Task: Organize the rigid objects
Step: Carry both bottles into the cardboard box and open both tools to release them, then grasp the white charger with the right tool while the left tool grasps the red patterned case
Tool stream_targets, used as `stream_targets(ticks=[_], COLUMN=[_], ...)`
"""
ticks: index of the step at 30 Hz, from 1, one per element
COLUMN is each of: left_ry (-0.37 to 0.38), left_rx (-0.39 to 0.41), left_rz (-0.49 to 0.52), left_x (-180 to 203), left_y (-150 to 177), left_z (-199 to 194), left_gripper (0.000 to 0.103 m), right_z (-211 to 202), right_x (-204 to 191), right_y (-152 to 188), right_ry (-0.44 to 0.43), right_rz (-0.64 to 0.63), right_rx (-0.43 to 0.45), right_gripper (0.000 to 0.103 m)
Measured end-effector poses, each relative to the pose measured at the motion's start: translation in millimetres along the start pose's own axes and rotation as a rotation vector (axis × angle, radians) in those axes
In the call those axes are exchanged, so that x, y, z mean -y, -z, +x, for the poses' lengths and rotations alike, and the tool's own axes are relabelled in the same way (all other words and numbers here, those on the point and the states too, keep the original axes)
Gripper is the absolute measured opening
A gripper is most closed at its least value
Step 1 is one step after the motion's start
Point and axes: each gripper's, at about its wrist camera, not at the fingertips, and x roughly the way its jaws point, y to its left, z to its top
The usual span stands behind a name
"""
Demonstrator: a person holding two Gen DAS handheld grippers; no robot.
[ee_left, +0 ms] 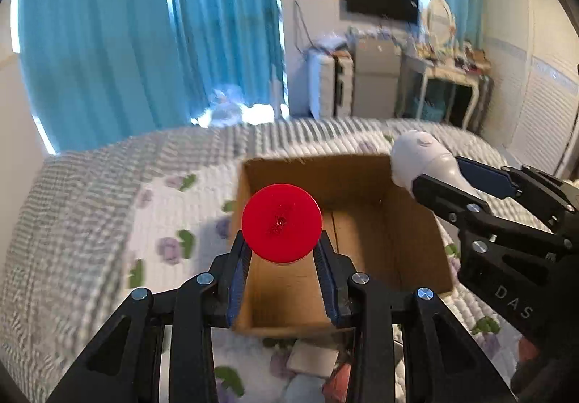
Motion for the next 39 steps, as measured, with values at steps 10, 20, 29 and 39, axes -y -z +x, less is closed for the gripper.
stream_targets(ticks=[10, 20, 29, 39], left_ry=[0.01, 0.001, 0.016, 0.008], left_rx=[-0.053, 0.012, 0.081, 0.048], left_rz=[0.056, 0.039, 0.017, -0.039], left_x=[16.1, 5.2, 1.3, 3.0], left_y=[2.1, 5.0, 35.5, 107.8], left_z=[73.3, 38.6, -57.8, -89.1], left_gripper=[0.036, 0.075, 0.103, 0.103], right_z=[68.3, 43.7, -55.0, -92.3], right_x=[18.3, 27.5, 24.9, -7.2], right_y=[17.6, 5.3, 15.7, 107.8], right_ry=[0.018, 0.02, 0.146, 0.107], right_rz=[-0.022, 0.032, 0.028, 0.017], right_rx=[-0.072, 0.002, -0.01, -0.197], right_gripper=[0.043, 0.077, 0.093, 0.095])
